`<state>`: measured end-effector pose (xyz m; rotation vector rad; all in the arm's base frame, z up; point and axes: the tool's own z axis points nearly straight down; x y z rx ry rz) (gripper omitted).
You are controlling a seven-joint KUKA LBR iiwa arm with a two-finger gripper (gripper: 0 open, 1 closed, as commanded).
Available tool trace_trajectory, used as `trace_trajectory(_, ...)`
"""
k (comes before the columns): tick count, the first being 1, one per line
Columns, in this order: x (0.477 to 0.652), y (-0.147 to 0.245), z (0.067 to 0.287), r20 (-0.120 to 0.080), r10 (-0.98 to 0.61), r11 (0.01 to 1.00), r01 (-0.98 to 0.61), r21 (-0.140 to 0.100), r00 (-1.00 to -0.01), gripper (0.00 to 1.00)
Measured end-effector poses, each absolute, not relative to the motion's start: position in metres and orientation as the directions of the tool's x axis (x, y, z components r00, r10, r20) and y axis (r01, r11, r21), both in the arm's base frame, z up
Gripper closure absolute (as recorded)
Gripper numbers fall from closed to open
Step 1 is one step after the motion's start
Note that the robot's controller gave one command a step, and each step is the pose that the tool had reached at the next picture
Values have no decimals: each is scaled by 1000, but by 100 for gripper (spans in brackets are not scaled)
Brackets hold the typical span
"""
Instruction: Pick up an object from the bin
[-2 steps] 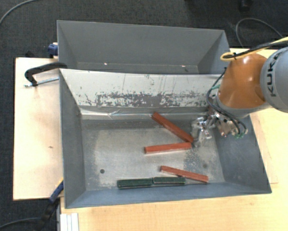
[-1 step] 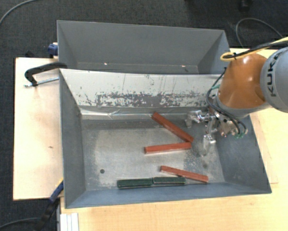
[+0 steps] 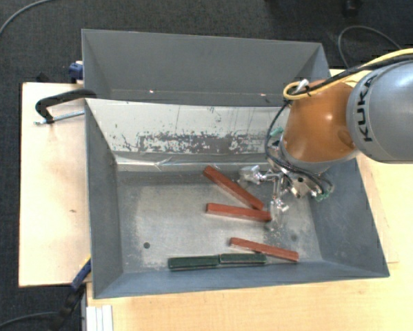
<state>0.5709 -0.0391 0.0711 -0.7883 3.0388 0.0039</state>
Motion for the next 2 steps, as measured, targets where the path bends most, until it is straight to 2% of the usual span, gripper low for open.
trace_trajectory(1, 571, -41, 71, -3, -485, 874, -485, 0, -874, 100)
trace_trajectory(2, 563, -27, 246, -13, -493, 870, -493, -7, -870, 100)
